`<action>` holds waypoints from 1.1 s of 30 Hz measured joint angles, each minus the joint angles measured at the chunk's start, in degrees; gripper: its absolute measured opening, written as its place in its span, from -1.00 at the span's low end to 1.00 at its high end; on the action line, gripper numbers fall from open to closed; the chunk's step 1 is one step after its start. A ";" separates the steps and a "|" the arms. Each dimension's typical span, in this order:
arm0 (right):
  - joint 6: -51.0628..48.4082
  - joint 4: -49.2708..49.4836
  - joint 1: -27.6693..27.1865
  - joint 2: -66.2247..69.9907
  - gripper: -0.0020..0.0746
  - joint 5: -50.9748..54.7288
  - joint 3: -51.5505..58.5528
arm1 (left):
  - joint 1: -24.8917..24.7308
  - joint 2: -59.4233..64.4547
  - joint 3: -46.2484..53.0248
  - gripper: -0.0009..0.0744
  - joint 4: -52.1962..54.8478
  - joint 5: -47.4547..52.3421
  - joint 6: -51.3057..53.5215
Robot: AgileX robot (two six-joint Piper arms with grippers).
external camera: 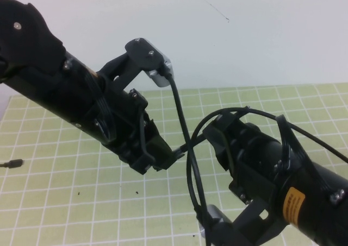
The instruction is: Cap the pen
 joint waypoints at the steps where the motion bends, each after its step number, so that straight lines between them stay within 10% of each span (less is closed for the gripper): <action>1: 0.00 0.02 0.26 0.00 -0.80 0.00 0.00 | 0.00 0.14 0.00 -0.80 0.00 0.00 0.48; 19: -0.45 1.19 1.81 2.63 -0.80 -10.14 0.09 | 0.00 2.46 -2.23 -0.95 -7.22 -3.35 3.67; 33: -0.21 2.93 1.51 0.41 -0.80 -4.25 0.09 | 0.14 1.35 -2.10 -0.98 8.39 -9.24 -4.83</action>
